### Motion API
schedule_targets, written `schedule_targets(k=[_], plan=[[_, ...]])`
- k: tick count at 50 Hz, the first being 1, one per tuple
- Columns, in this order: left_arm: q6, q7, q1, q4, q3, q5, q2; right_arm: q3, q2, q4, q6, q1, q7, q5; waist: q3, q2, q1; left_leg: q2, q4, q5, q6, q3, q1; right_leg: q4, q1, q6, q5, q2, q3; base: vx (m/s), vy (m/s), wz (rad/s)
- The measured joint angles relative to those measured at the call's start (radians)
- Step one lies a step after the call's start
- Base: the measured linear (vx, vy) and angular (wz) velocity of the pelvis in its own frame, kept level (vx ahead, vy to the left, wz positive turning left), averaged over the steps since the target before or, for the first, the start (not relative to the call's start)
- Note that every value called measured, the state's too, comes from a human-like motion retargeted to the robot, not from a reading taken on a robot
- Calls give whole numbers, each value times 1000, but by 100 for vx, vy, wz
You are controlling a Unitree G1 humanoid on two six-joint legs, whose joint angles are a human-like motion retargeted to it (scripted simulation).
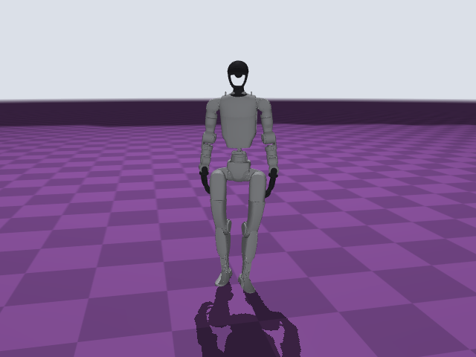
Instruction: In place motions
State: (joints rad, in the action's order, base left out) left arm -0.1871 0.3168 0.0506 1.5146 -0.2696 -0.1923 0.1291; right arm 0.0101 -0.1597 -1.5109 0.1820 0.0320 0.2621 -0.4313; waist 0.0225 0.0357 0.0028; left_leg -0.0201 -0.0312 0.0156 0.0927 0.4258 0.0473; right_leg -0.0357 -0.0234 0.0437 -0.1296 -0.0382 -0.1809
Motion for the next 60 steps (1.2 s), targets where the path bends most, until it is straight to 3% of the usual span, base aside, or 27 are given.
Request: schedule_targets(k=[5,15,19,22,30,35,40,48,54,60], plan=[[14,-55,-34,2,3,-37,13,6,7,35,0,-4,6,14,-6,5,-94,-8,5,8,-4,-69,4,-16,21,15,7,5,-72,-5,-8,70],[-4,-62,-112,39,-103,3,28,-24,14,64,-9,-1,27,15,-11,8,-106,11,96,-28,-23,-103,22,-46,25,48,-12,-6,-50,-3,-3,5],[-6,-58,-125,17,-113,12,30,-29,8,61,0,-17,31,19,-8,-6,-114,2,263,18,-4,-110,127,-54,42,43,-20,29,-65,-12,-3,56],[-4,-57,-131,0,-114,9,24,-39,-2,58,5,-24,25,29,-16,-9,-102,0,276,-6,6,-72,218,-54,37,41,-21,46,-89,-12,1,49],[9,-38,-145,-39,-112,20,5,-70,-26,81,4,-84,12,37,-183,-19,5,-112,114,-46,48,-167,596,-62,-68,65,-10,62,-125,-12,1,-2],[7,-35,-174,-3,-139,21,-6,-78,-19,110,1,-127,12,15,-310,-59,119,-92,64,-40,94,-140,791,-116,-118,97,-14,108,-75,-8,1,-81],[-5,-29,-211,66,-162,26,-10,-98,0,172,-30,-131,21,29,-370,-95,149,-70,51,-27,124,-172,901,-189,-117,115,-37,138,-23,3,-2,-60],[-10,-37,-213,58,-159,21,-13,-90,7,159,-40,-97,21,29,-338,-95,122,-68,40,-32,112,-155,803,-175,-98,102,-25,120,-22,1,-1,0],[71,-168,-199,17,-152,90,-16,-62,-5,72,-18,-59,0,-6,-245,-54,39,-39,100,-48,63,-106,574,-115,-74,90,-5,69,-58,6,-2,34],[134,-296,-173,6,-139,132,6,-8,-27,-17,6,8,-18,-7,-111,-27,-52,4,266,13,28,-139,273,-70,-18,71,3,42,-90,11,-2,32]])
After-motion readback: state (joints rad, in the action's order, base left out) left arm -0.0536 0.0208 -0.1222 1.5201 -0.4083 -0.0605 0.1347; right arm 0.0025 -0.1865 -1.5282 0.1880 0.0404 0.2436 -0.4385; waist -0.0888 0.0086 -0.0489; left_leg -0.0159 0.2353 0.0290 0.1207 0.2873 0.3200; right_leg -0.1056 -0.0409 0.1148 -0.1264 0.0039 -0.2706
